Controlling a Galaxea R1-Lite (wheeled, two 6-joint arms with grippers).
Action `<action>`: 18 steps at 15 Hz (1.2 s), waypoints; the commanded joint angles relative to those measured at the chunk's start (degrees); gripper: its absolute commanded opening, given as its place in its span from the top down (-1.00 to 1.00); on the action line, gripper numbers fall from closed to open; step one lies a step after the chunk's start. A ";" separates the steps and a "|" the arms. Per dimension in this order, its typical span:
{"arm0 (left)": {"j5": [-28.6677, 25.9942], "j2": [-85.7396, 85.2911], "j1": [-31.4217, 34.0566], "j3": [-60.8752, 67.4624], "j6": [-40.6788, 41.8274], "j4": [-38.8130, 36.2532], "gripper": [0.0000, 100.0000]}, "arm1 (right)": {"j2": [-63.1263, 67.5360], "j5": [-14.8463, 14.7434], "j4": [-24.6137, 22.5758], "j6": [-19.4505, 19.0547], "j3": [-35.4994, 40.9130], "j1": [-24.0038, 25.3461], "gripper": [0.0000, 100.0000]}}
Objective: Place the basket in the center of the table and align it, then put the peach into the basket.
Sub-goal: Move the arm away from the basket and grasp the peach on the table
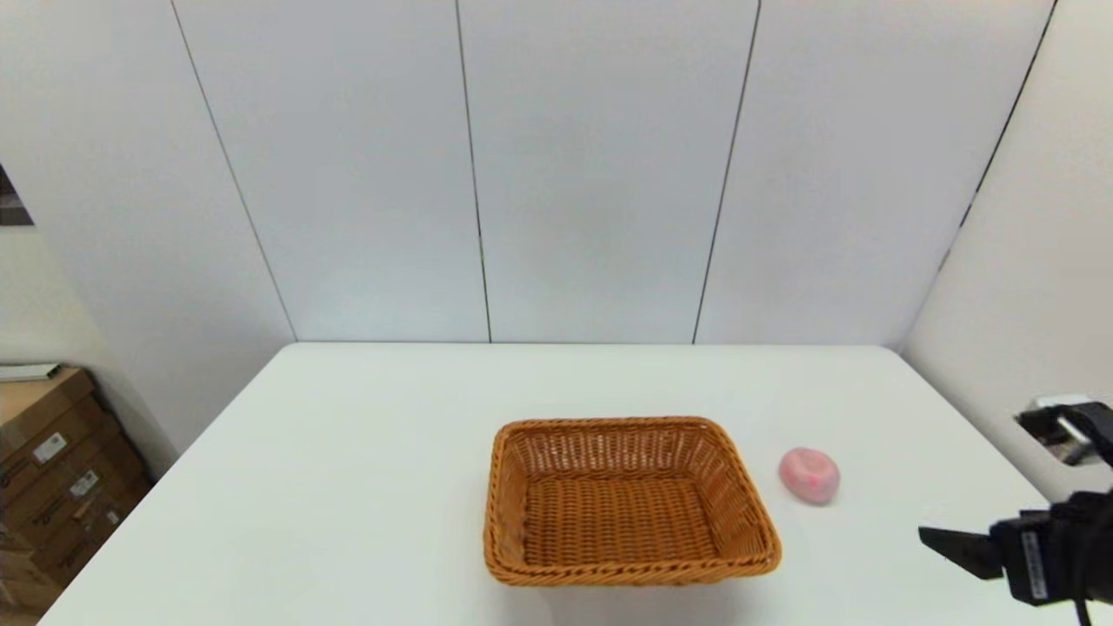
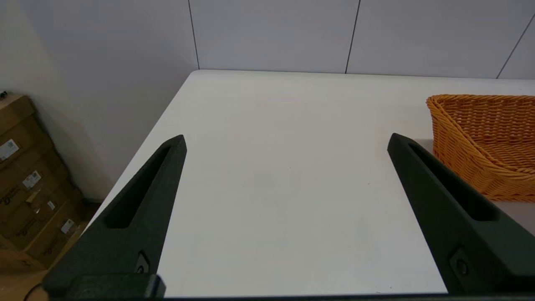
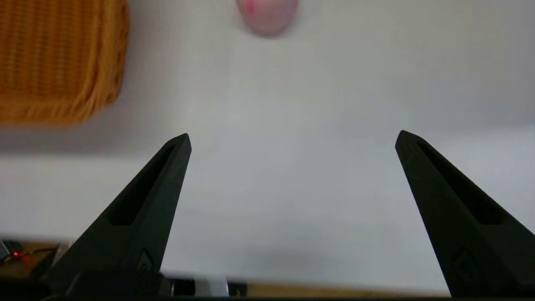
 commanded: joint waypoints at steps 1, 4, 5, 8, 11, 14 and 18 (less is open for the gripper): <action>0.03 -0.01 0.01 0.01 -0.01 -0.05 -1.00 | 22.48 0.37 -13.42 5.32 -6.16 0.94 -1.00; 0.03 -0.01 0.01 0.01 -0.01 -0.05 -1.00 | 25.64 0.37 -13.51 6.11 -8.71 0.86 -1.00; 0.03 -0.01 0.01 0.01 -0.10 -0.13 -1.00 | 26.96 0.37 -13.51 6.64 -9.50 0.94 -1.00; 0.03 -0.01 0.01 0.10 -0.19 -0.13 -1.00 | 31.36 0.28 -13.60 6.55 -10.73 1.03 -1.00; 0.03 -0.01 0.01 0.10 -0.54 -0.13 -1.00 | 35.40 0.19 -13.60 6.47 -12.49 1.03 -1.00; 0.03 -0.01 0.01 0.01 -0.54 -0.13 -1.00 | 38.39 0.19 -13.60 6.55 -14.43 1.21 -1.00; 0.03 -0.01 0.01 0.10 -0.54 -0.05 -1.00 | 41.38 0.10 -14.57 6.82 -16.45 2.61 -1.00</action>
